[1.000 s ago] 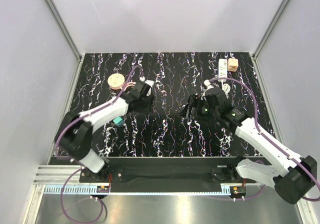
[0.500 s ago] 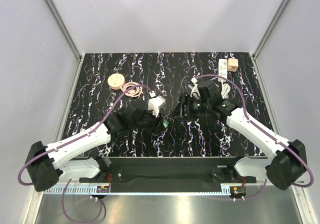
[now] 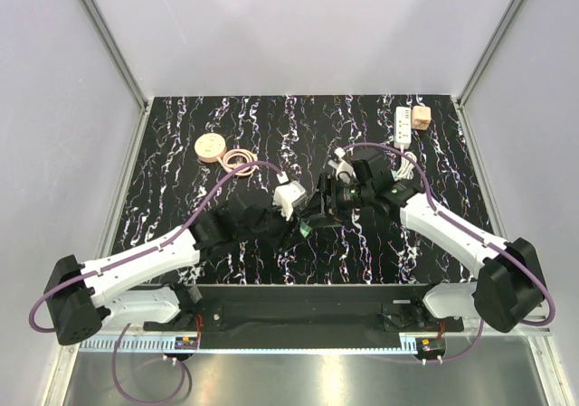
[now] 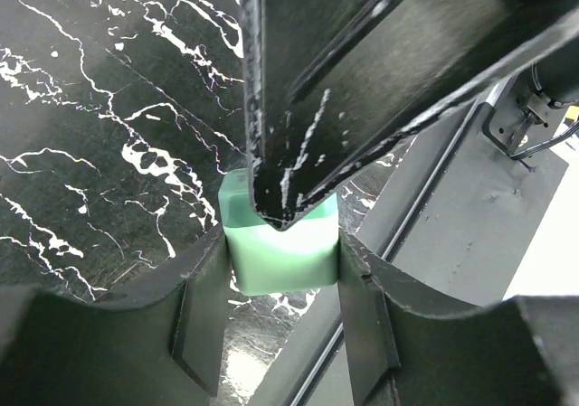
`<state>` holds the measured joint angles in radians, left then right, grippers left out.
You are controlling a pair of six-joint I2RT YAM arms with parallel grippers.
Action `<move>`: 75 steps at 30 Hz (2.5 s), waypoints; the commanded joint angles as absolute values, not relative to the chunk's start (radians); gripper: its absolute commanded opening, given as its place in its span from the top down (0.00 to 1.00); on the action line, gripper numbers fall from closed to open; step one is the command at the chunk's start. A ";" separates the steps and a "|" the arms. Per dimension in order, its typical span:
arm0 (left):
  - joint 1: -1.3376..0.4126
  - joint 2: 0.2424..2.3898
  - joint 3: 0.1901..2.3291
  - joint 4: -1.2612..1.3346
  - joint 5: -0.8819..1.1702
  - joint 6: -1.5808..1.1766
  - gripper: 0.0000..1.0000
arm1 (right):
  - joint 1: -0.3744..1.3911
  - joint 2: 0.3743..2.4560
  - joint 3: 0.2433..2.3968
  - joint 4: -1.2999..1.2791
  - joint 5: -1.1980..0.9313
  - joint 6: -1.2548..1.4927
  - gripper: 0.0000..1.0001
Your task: Insert the plug
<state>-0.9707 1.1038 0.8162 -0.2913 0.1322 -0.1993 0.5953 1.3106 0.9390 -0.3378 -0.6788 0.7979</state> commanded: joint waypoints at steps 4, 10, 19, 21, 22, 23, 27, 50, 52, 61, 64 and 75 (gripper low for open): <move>-0.991 1.111 0.856 -0.222 0.094 -0.176 1.00 | 0.592 1.312 0.916 -0.307 -0.756 0.788 0.45; -0.997 1.108 0.859 -0.222 0.084 -0.167 1.00 | 0.594 1.315 0.908 -0.307 -0.795 0.788 0.44; -1.003 1.103 0.831 -0.169 0.097 -0.179 1.00 | 0.594 1.304 0.887 -0.302 -0.790 0.779 0.78; -1.005 1.095 0.822 -0.153 0.100 -0.184 1.00 | 0.592 1.302 0.887 -0.299 -0.793 0.769 0.92; -1.005 1.094 0.822 -0.147 0.100 -0.187 1.00 | 0.594 1.301 0.887 -0.298 -0.790 0.769 0.98; -1.005 1.095 0.824 -0.150 0.100 -0.190 0.91 | 0.594 1.298 0.887 -0.296 -0.784 0.764 1.00; -1.005 1.075 0.825 -0.152 0.052 -0.236 0.30 | 0.592 1.247 0.887 -0.262 -0.738 0.756 1.00; -0.667 0.890 0.684 0.404 0.479 -0.989 0.32 | 0.594 0.957 0.646 0.552 -0.535 1.043 1.00; -0.663 0.899 0.675 0.458 0.488 -1.029 0.34 | 0.594 0.943 0.618 0.633 -0.529 1.075 1.00; -0.663 0.953 0.669 0.523 0.508 -1.040 0.34 | 0.592 0.914 0.618 0.643 -0.523 1.095 1.00; -0.663 0.962 0.670 0.520 0.505 -1.032 0.34 | 0.592 0.920 0.606 0.682 -0.531 1.123 1.00; -0.663 0.962 0.658 0.630 0.506 -1.081 0.52 | 0.594 0.959 0.577 0.753 -0.548 1.187 1.00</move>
<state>-0.6605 0.9657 0.6601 0.5117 0.4839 -1.0630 0.5892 0.9512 0.5816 0.6624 -0.5327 1.1534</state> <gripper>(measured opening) 0.501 0.330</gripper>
